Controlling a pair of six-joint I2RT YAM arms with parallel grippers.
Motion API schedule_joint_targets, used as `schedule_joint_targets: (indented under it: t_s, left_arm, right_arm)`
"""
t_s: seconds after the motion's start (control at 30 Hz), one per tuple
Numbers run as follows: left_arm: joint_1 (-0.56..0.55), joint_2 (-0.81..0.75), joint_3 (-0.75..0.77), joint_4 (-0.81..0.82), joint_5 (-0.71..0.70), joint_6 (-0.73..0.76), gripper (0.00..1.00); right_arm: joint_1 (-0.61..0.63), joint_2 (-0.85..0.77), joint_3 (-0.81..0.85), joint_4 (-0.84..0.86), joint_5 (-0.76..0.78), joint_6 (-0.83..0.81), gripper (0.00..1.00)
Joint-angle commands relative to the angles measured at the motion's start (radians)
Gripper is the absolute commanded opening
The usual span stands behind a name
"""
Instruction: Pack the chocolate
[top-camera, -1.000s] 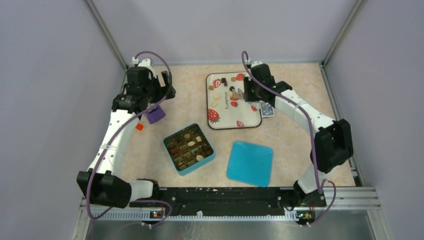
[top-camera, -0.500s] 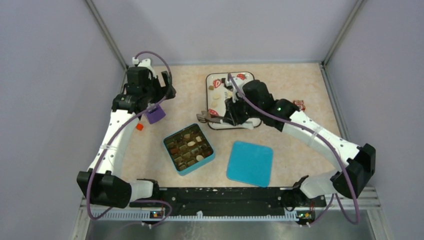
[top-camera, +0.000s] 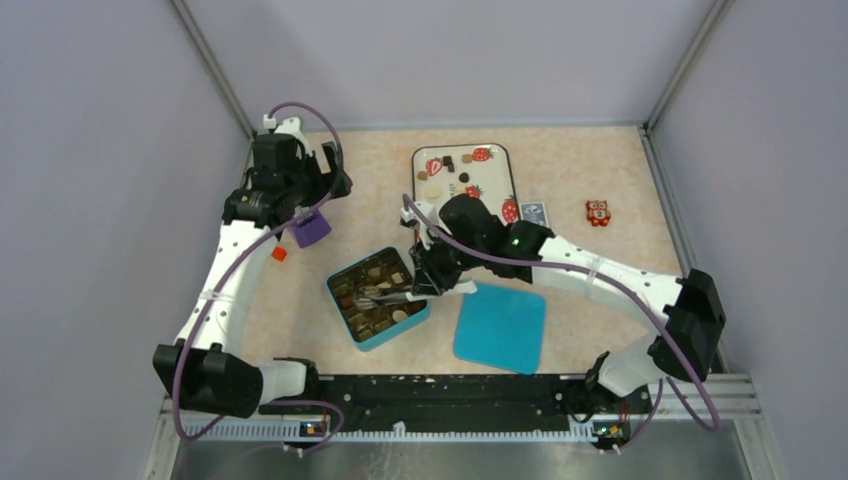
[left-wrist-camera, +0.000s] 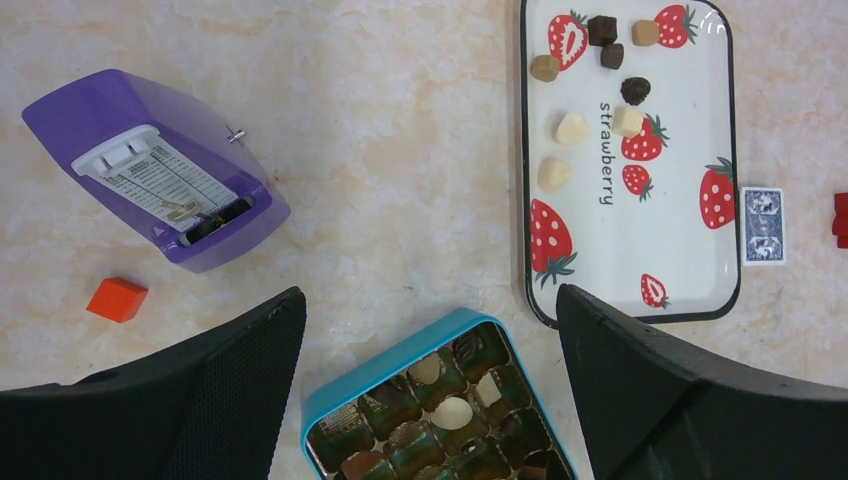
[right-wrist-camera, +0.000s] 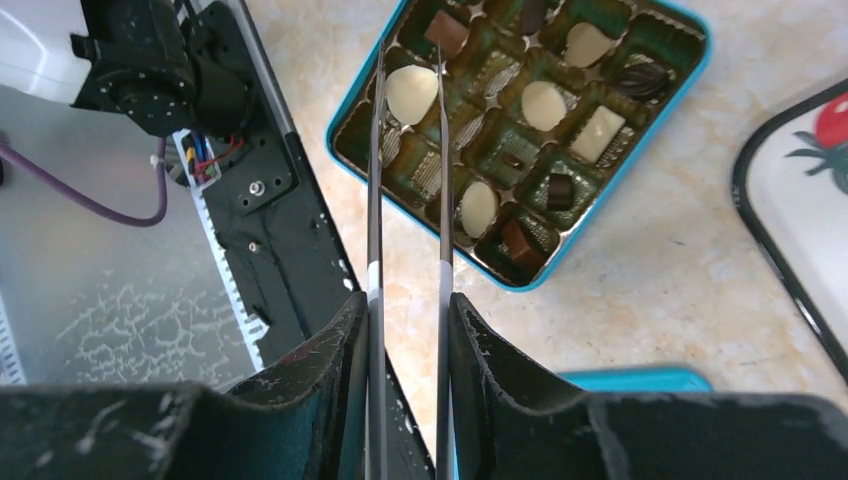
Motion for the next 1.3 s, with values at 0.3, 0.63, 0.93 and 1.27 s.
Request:
schedule_joint_targets:
  t_s: [0.3,0.63,0.93,1.27]
  left_arm:
    - [0.005,-0.020,-0.009,0.031,0.002,0.003,0.99]
    - [0.005,-0.017,-0.013,0.035,0.002,0.005,0.99]
    - [0.005,-0.018,-0.014,0.035,-0.001,0.008,0.99]
    - [0.005,-0.017,-0.012,0.035,0.002,0.007,0.99]
  right_arm:
    - [0.046,0.092,0.050,0.096,-0.046,0.018,0.06]
    - [0.054,0.122,0.063,0.099,-0.053,0.022,0.20]
    - [0.056,0.126,0.078,0.099,-0.035,0.020,0.28]
    - [0.057,0.129,0.083,0.098,-0.034,0.015,0.33]
